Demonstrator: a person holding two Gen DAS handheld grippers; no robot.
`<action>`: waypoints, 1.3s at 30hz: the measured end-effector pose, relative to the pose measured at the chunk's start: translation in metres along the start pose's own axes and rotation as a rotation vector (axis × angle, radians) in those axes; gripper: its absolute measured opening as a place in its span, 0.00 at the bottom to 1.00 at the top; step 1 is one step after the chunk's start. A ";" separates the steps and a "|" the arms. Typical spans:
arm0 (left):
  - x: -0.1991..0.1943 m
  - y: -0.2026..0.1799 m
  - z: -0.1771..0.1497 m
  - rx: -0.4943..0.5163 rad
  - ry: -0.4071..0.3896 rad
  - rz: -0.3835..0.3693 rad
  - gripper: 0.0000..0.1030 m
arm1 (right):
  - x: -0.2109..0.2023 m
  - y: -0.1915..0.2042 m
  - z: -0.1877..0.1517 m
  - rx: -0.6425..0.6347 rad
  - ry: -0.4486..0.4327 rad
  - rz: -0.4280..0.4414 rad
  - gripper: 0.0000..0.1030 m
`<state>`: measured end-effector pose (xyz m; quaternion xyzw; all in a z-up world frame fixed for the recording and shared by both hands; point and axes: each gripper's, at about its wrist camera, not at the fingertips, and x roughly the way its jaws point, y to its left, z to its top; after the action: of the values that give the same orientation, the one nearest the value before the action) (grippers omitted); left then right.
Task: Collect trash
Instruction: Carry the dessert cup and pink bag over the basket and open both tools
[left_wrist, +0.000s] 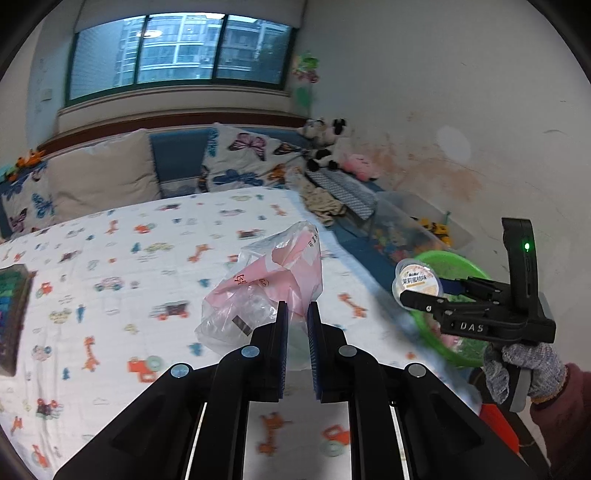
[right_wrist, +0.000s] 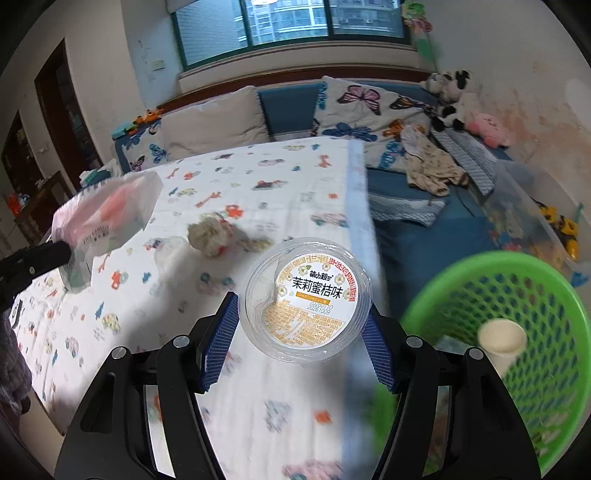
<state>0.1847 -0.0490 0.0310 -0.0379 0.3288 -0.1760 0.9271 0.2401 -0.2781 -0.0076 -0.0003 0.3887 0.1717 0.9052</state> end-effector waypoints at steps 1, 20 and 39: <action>0.003 -0.007 0.001 0.006 0.003 -0.016 0.10 | -0.005 -0.005 -0.004 0.005 0.001 -0.008 0.63; 0.056 -0.130 0.011 0.163 0.060 -0.189 0.10 | -0.071 -0.134 -0.075 0.207 0.031 -0.236 0.64; 0.116 -0.209 -0.014 0.234 0.182 -0.272 0.10 | -0.128 -0.162 -0.094 0.257 -0.055 -0.265 0.70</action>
<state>0.1967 -0.2842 -0.0104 0.0418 0.3803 -0.3394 0.8593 0.1427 -0.4827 -0.0050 0.0688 0.3792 -0.0001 0.9228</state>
